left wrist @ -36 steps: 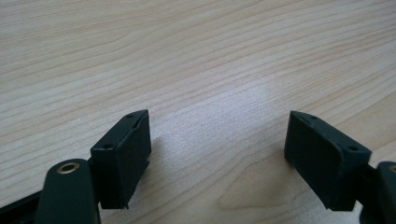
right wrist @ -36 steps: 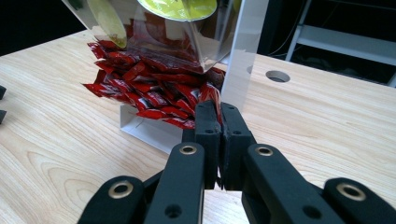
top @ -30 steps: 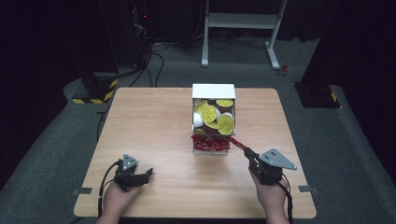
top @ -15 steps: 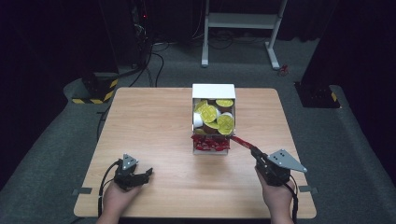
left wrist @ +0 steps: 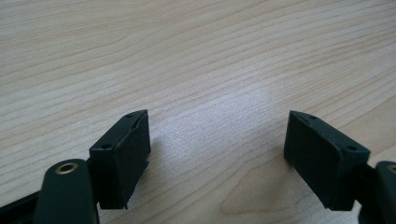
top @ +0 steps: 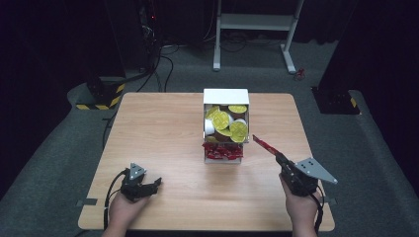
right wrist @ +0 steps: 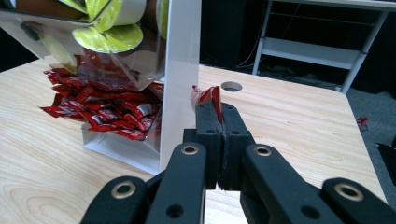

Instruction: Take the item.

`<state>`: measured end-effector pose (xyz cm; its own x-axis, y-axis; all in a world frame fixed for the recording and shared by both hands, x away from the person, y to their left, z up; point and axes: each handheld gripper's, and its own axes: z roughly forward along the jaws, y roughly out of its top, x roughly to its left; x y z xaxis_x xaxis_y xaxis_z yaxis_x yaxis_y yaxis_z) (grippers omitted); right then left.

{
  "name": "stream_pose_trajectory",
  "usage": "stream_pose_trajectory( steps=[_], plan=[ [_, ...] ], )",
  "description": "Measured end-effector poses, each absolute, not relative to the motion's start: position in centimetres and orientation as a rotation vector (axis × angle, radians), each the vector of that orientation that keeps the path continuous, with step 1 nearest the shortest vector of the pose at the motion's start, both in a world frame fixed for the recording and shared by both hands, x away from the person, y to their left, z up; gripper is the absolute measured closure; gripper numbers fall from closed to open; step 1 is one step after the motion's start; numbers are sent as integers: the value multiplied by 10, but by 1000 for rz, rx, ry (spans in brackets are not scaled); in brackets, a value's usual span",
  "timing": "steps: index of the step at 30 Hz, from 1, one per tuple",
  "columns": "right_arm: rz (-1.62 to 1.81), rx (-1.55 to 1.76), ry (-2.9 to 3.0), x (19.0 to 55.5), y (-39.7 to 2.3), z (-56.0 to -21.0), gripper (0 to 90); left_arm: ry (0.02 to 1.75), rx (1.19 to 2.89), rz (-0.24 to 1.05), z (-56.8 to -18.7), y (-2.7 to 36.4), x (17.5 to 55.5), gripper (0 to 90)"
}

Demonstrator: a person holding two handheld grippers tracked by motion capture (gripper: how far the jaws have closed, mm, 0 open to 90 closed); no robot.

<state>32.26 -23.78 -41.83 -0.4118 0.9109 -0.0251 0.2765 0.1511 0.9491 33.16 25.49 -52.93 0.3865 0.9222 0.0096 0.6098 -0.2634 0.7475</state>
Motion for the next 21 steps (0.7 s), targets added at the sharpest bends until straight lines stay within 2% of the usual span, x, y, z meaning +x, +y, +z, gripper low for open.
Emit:
stream_pose_trajectory(
  steps=[21],
  plan=[
    [1242,1155,1767,334,-245,-422,890,1316,1981,607,-529,255,331,243]
  ],
)
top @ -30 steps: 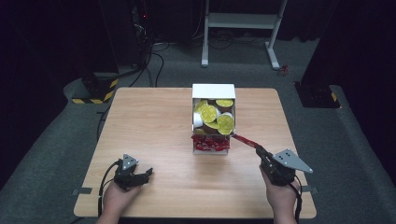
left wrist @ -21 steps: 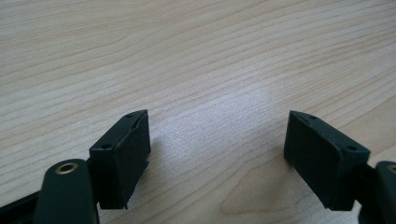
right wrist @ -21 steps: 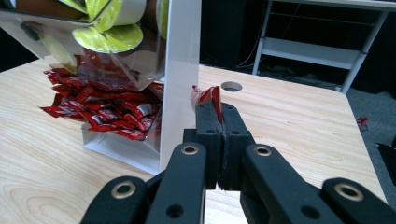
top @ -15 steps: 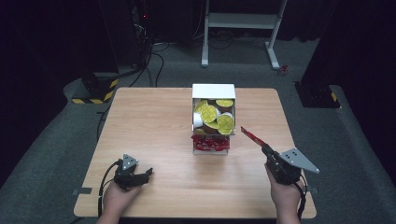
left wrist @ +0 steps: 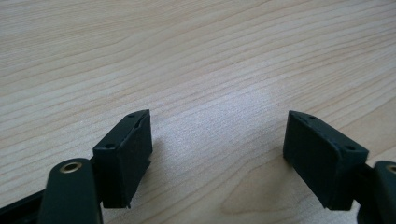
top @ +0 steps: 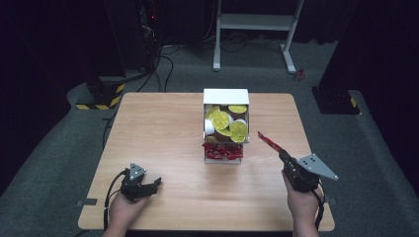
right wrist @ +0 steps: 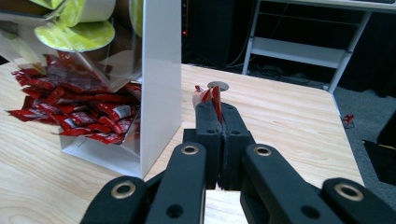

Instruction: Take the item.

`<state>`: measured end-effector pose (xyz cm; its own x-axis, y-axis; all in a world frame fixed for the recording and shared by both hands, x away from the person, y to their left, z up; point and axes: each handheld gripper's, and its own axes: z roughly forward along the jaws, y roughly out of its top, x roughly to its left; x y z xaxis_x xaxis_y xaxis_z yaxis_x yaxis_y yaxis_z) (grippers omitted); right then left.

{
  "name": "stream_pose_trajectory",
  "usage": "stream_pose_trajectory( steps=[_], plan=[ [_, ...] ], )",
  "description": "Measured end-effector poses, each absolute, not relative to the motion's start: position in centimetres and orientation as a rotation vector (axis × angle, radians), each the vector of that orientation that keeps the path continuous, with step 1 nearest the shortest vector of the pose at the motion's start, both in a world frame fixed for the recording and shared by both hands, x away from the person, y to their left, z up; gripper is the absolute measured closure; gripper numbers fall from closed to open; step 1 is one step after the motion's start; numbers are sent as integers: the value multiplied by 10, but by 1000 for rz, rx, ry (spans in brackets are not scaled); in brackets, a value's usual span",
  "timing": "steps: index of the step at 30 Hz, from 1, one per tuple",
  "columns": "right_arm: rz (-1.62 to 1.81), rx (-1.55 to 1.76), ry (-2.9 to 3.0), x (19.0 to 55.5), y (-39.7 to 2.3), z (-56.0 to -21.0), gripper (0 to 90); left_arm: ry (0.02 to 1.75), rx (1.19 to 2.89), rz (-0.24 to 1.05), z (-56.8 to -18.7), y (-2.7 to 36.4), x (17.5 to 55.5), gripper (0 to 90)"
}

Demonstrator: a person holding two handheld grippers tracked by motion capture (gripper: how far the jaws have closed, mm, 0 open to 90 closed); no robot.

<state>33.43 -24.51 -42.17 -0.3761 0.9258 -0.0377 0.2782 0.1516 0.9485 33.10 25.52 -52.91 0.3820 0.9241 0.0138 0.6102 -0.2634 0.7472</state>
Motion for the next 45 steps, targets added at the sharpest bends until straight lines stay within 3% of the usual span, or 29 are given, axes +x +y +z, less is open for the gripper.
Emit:
stream_pose_trajectory(
  steps=[15,45],
  plan=[
    [1173,1179,1713,349,-253,-427,890,1328,1970,609,-529,256,329,253],
    [1008,1275,1769,391,-255,-470,889,1328,1971,610,-529,256,329,255]
  ],
)
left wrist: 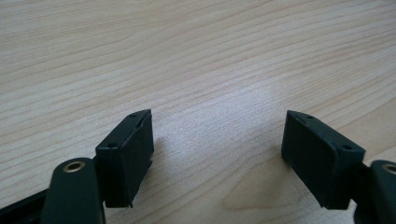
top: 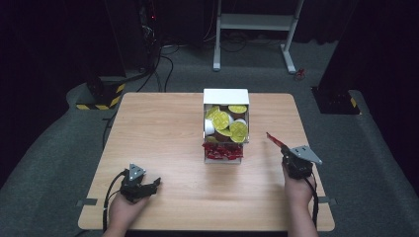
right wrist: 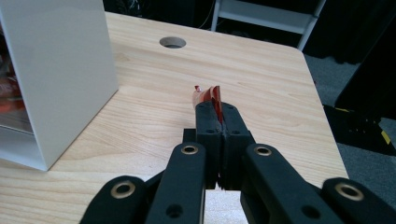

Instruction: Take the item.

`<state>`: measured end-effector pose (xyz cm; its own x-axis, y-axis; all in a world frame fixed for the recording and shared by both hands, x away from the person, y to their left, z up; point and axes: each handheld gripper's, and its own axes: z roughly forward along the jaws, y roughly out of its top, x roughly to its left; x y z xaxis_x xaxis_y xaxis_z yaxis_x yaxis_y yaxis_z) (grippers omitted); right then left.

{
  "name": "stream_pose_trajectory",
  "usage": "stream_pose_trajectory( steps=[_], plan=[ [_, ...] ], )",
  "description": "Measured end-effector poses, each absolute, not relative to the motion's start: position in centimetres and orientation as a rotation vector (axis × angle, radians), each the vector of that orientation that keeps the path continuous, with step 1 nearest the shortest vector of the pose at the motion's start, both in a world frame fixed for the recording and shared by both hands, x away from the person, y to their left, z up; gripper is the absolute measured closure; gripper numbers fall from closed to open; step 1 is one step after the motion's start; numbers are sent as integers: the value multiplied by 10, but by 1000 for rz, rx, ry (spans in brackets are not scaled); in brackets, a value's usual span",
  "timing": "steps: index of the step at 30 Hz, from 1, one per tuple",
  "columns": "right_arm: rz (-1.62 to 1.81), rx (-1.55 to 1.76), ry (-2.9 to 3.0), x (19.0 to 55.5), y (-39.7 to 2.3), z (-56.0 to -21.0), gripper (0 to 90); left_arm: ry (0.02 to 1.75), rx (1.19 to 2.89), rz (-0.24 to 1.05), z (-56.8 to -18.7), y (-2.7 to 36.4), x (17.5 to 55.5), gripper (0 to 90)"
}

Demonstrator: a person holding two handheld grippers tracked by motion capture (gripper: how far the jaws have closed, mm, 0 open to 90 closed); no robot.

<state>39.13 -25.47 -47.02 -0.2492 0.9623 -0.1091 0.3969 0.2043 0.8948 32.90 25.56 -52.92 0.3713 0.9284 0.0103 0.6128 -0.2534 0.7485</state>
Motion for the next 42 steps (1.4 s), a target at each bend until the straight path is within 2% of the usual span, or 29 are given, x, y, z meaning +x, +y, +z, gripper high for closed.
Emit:
stream_pose_trajectory(
  steps=[42],
  plan=[
    [845,1449,1936,412,-254,-510,841,1320,1974,609,-529,255,328,259]
  ],
)
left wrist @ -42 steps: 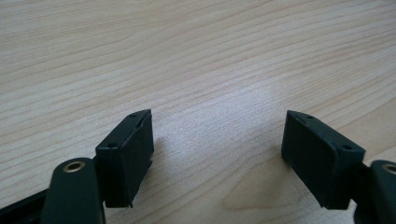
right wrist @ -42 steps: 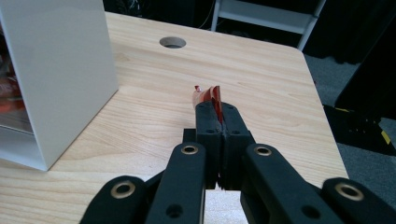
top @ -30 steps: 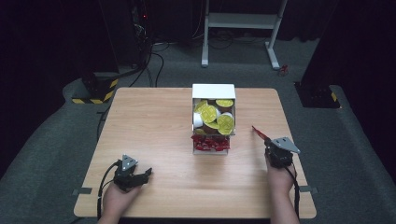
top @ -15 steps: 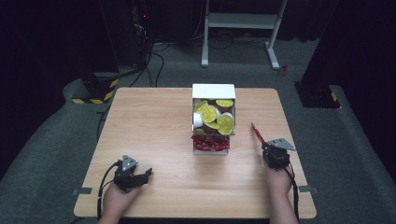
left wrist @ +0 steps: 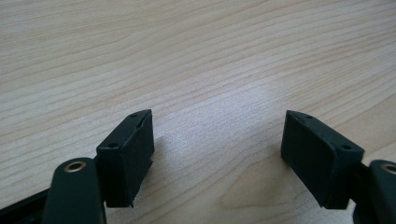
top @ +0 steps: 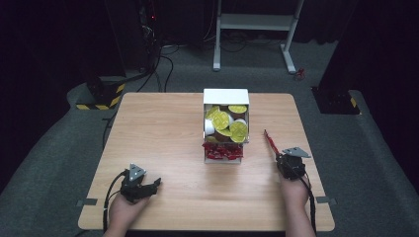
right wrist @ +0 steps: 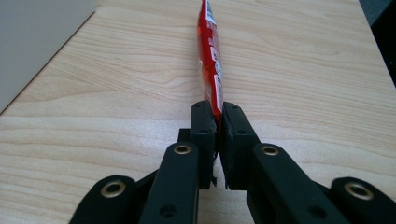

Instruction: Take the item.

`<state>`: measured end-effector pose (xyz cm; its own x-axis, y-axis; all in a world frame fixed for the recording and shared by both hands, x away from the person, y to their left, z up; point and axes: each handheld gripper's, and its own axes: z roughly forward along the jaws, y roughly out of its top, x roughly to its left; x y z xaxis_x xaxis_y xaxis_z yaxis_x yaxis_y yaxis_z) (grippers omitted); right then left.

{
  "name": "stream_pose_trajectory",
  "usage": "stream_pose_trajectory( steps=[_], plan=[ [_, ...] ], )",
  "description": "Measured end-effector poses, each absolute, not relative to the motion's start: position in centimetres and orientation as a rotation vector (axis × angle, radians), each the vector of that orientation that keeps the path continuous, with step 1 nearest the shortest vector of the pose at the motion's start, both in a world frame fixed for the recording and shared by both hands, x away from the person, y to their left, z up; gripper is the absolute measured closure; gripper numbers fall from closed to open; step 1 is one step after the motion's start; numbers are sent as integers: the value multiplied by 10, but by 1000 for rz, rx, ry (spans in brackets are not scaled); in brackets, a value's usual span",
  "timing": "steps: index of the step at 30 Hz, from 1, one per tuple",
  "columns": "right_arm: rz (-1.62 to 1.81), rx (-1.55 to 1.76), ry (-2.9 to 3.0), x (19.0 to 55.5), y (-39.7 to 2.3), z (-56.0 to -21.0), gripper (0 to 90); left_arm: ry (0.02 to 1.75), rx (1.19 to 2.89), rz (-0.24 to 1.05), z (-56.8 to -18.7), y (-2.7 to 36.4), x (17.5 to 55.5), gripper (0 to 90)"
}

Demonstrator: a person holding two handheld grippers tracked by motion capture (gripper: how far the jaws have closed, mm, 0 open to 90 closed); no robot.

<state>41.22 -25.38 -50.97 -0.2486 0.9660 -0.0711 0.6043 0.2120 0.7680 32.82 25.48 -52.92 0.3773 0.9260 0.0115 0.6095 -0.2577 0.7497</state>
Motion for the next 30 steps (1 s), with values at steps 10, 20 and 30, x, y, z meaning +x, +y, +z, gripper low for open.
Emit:
stream_pose_trajectory(
  steps=[10,20,30],
  plan=[
    [868,1438,1936,410,-252,-509,782,1319,1974,608,-529,255,328,258],
    [912,1406,1920,404,-250,-502,719,1319,1974,608,-529,255,328,258],
    [945,1403,1902,391,-247,-493,576,1317,1974,599,-529,255,328,253]
  ],
)
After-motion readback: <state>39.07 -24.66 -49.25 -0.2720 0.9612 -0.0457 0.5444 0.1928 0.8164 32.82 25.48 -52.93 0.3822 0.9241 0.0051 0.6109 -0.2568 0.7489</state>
